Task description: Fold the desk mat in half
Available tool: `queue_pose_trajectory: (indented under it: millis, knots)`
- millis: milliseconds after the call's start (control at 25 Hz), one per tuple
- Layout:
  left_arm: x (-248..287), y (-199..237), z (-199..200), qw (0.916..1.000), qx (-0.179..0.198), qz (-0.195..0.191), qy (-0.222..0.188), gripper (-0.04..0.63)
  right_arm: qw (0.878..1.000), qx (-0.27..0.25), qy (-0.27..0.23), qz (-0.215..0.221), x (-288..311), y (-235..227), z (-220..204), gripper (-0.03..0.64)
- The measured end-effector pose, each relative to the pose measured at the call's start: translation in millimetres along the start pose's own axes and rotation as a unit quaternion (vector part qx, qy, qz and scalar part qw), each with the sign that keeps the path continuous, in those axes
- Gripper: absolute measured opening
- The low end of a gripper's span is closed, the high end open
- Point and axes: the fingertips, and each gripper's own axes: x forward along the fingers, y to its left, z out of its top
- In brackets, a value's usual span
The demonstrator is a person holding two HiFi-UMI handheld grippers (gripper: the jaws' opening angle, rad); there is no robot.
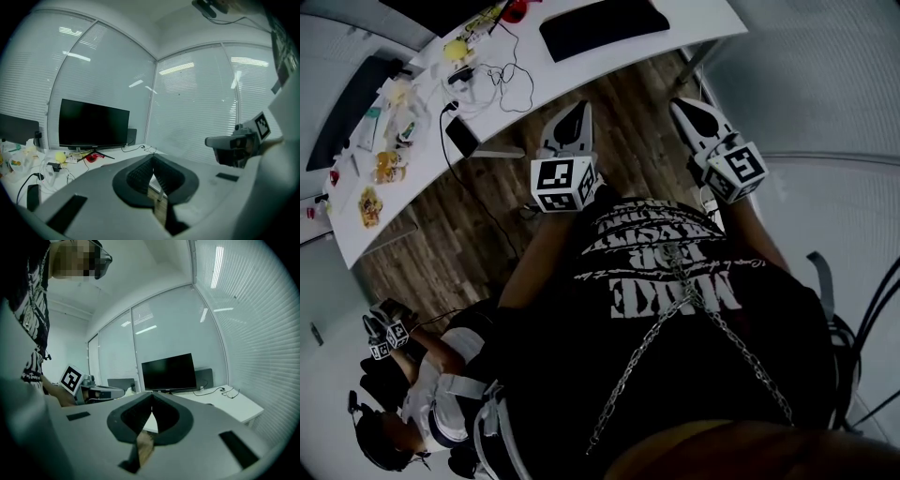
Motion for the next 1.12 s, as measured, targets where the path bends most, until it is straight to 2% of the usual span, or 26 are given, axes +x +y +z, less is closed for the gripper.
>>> queue_pose_trajectory:
  millis: [280, 560, 920, 1120]
  knots:
    - [28, 63, 20, 0.9998, -0.015, -0.002, -0.014, 0.008, 1.000, -0.010, 0.012, 0.020, 75, 5, 14, 0.000]
    - [47, 105, 29, 0.9996, -0.012, -0.014, -0.022, 0.008, 1.000, -0.023, 0.019, 0.008, 120, 6, 14, 0.000]
    - [59, 133, 45, 0.9978, -0.025, -0.052, -0.032, 0.008, 0.999, -0.027, 0.013, -0.028, 147, 10, 28, 0.000]
    - [74, 131, 49, 0.9969, -0.038, -0.058, -0.036, 0.008, 0.999, -0.031, 0.021, -0.033, 142, 3, 30, 0.000]
